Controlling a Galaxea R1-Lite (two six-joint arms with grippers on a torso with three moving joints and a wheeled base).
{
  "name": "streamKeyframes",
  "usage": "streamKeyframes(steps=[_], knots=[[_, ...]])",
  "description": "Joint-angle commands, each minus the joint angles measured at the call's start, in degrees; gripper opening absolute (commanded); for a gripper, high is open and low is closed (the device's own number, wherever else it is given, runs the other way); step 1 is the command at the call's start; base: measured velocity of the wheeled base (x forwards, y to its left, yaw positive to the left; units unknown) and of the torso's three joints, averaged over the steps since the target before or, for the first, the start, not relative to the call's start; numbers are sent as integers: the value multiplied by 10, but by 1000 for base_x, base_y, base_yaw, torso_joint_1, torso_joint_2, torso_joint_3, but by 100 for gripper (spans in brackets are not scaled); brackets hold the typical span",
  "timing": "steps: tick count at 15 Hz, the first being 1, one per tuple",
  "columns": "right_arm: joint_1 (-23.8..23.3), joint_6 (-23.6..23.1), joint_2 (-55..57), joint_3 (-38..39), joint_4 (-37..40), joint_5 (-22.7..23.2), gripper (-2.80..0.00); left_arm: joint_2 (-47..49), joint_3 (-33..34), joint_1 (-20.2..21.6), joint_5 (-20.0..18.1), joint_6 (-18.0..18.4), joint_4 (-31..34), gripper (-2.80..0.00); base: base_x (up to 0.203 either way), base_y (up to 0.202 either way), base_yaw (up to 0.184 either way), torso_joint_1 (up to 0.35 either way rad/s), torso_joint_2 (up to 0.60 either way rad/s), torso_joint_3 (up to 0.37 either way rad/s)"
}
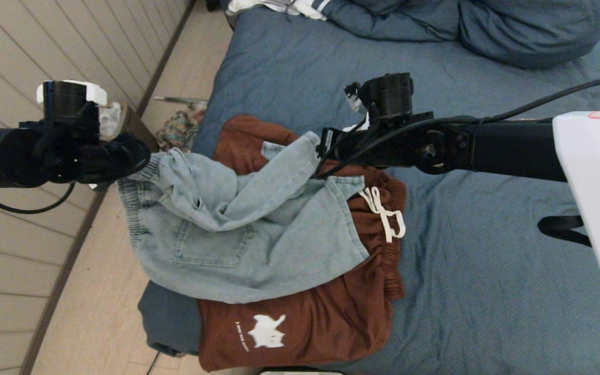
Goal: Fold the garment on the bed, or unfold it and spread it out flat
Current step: Unford the blue shorts
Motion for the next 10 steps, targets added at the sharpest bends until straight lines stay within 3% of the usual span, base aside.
streamKeyframes(steps=[1, 7, 10], knots=[[5, -8, -6, 9, 4, -7, 0, 7, 5, 0, 1, 7, 3, 0, 0, 0, 0, 0, 0, 0], [-2, -20, -34, 27, 5, -12, 0, -68, 18, 12, -1, 9, 18, 0, 0, 0, 0, 0, 0, 0], [-5, -20, -72, 58, 5, -12, 0, -149, 81, 15, -4, 21, 18, 0, 0, 0, 0, 0, 0, 0]])
